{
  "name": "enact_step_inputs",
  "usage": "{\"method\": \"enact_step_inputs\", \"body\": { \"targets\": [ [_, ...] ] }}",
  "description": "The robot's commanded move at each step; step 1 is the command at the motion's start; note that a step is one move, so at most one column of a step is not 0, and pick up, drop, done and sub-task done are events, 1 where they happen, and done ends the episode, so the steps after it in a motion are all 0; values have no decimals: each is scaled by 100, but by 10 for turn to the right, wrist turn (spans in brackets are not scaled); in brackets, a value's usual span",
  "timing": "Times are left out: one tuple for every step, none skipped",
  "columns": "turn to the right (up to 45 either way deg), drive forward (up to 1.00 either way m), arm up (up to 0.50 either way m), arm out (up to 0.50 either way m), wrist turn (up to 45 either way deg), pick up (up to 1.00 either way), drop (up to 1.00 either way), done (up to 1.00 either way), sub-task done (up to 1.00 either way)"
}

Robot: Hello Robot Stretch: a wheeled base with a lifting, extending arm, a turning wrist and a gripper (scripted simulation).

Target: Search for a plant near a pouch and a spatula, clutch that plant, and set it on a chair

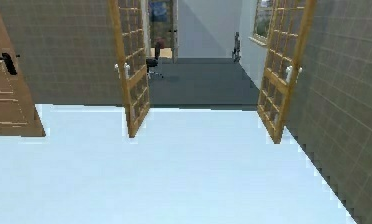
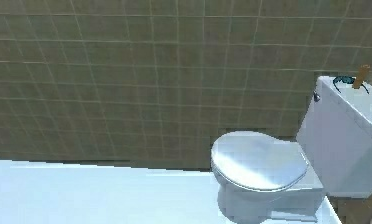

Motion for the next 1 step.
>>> {"method": "enact_step_inputs", "body": {
  "targets": [
    [-450,0,0,0,0,0,0,0,0]
  ]
}}
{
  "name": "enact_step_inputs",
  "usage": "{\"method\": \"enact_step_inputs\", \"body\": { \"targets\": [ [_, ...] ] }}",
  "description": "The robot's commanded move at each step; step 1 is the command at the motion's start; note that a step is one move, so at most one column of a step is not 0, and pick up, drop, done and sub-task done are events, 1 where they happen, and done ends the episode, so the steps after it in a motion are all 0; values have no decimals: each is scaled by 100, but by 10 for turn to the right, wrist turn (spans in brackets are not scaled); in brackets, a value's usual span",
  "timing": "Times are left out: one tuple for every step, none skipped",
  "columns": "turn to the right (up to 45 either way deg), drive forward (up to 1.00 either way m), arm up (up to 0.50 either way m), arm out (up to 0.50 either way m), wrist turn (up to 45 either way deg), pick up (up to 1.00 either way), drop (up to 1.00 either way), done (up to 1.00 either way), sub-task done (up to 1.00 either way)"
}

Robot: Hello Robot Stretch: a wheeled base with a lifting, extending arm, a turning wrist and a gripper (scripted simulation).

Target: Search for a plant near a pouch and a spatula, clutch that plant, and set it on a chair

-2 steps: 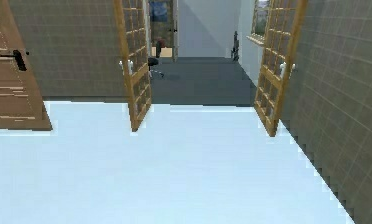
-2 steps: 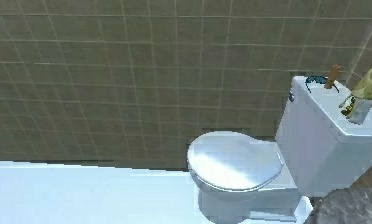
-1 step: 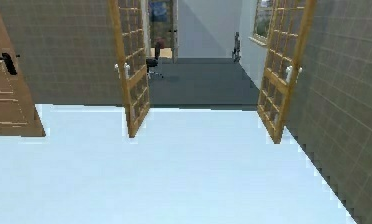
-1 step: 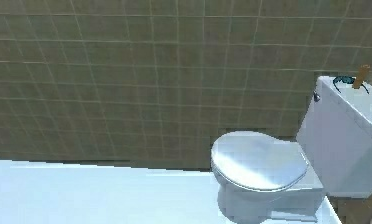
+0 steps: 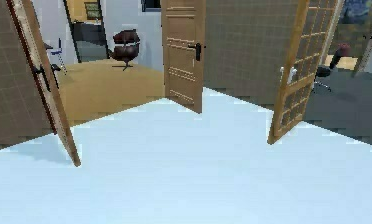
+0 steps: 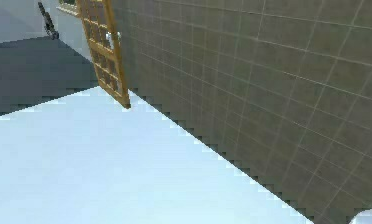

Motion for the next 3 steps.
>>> {"method": "enact_step_inputs", "body": {
  "targets": [
    [-150,0,0,0,0,0,0,0,0],
    [0,100,0,0,0,0,0,0,0],
    [-30,0,0,0,0,0,0,0,0]
  ]
}}
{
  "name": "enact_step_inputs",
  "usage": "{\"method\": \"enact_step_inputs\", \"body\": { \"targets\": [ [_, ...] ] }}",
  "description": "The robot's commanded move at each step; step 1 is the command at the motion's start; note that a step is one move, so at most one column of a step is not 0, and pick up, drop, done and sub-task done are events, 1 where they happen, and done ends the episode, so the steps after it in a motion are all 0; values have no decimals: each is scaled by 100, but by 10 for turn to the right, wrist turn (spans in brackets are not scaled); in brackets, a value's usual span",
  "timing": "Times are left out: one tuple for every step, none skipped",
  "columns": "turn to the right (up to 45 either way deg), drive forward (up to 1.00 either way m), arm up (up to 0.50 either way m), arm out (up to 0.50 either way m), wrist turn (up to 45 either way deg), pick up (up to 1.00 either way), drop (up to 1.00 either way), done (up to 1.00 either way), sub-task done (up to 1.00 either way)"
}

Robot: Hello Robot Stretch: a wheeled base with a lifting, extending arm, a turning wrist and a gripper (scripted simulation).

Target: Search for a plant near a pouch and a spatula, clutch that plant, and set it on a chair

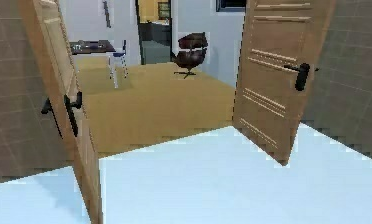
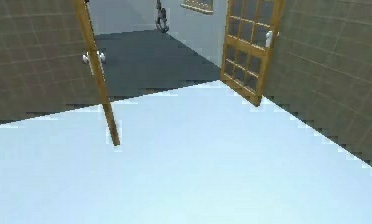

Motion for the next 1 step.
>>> {"method": "enact_step_inputs", "body": {
  "targets": [
    [0,90,0,0,0,0,0,0,0]
  ]
}}
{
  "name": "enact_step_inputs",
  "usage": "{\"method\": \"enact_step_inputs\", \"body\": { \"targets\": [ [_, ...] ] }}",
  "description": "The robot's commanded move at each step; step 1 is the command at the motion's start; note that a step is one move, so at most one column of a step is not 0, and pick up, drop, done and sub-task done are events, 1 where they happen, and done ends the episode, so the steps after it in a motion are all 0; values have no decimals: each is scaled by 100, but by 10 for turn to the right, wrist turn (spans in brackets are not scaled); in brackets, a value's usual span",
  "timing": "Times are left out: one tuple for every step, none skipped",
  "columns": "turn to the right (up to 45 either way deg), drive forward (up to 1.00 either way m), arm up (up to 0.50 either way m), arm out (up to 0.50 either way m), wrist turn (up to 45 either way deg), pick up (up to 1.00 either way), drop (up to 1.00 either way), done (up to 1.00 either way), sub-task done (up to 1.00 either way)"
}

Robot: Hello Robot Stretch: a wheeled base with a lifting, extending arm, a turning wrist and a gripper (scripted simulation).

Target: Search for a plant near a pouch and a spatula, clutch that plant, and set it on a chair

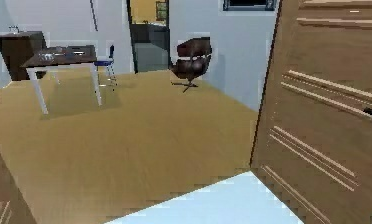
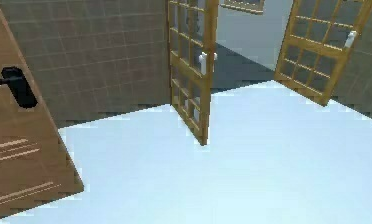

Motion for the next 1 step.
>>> {"method": "enact_step_inputs", "body": {
  "targets": [
    [-90,0,0,0,0,0,0,0,0]
  ]
}}
